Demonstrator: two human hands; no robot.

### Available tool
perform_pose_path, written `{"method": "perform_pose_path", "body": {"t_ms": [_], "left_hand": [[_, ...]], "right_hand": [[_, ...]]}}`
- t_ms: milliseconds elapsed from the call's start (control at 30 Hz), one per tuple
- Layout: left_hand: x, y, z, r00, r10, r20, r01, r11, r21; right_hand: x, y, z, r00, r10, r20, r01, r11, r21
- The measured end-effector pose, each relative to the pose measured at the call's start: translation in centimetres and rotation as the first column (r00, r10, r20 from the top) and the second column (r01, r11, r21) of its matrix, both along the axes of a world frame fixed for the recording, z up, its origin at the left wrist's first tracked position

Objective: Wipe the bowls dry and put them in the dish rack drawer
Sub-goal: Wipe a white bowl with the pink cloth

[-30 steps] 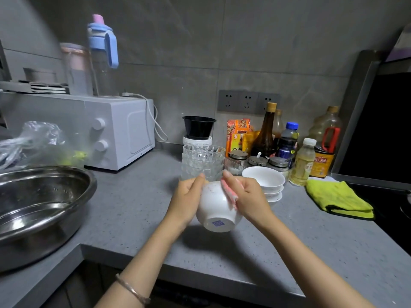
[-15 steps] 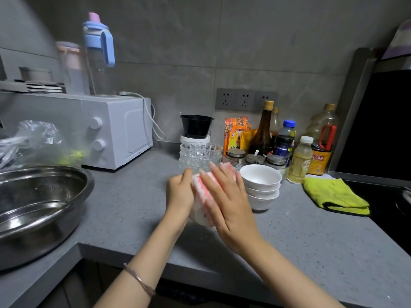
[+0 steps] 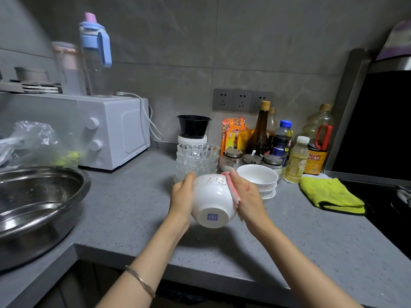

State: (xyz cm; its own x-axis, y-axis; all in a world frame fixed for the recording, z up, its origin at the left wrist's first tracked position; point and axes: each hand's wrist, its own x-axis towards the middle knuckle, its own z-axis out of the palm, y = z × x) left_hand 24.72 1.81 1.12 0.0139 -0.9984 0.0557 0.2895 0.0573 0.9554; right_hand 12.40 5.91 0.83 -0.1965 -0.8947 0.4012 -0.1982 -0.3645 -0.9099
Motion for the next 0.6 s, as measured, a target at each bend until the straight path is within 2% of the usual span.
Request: {"method": "perform_pose_path", "body": {"t_ms": [100,200,267,367,433,533,600], "left_hand": [[0.4,-0.7,0.4,0.954,-0.011,0.298,0.041,0.995,-0.095],[0.1,-0.5,1.0,0.912,0.015,0.410,0.105,0.957,-0.270],[-0.2,-0.1,0.9,0.886,0.071,0.459,0.112,0.926,-0.361],[-0.4,0.0,0.5,0.898,0.154,0.412,0.032,0.912,-0.409],[-0.5,-0.2,0.5,0.943,0.151,0.297,-0.051,0.946,-0.319],[-0.5,-1.0,0.3,0.975,0.194,0.112,-0.175,0.972,-0.158],[-0.3,-1.6,0.0,0.974,0.217,0.062,-0.210,0.972,-0.110]], "right_hand": [[-0.5,-0.3,0.5,0.998,-0.040,-0.055,0.039,0.999,-0.026],[-0.6,-0.6,1.0,0.979,-0.032,-0.201,0.014,0.996,-0.087],[-0.2,-0.7,0.8,0.974,-0.039,-0.221,0.010,0.991,-0.130],[0.0,-0.7,-0.3,0.971,-0.099,-0.219,0.055,0.979,-0.198],[-0.1,-0.4,-1.0,0.938,-0.167,-0.303,0.087,0.962,-0.259],[0.0,0.3,-2.0,0.836,-0.235,-0.496,0.032,0.923,-0.383],[0.7,0.8,-3.0,0.730,-0.306,-0.611,0.007,0.897,-0.441]]}}
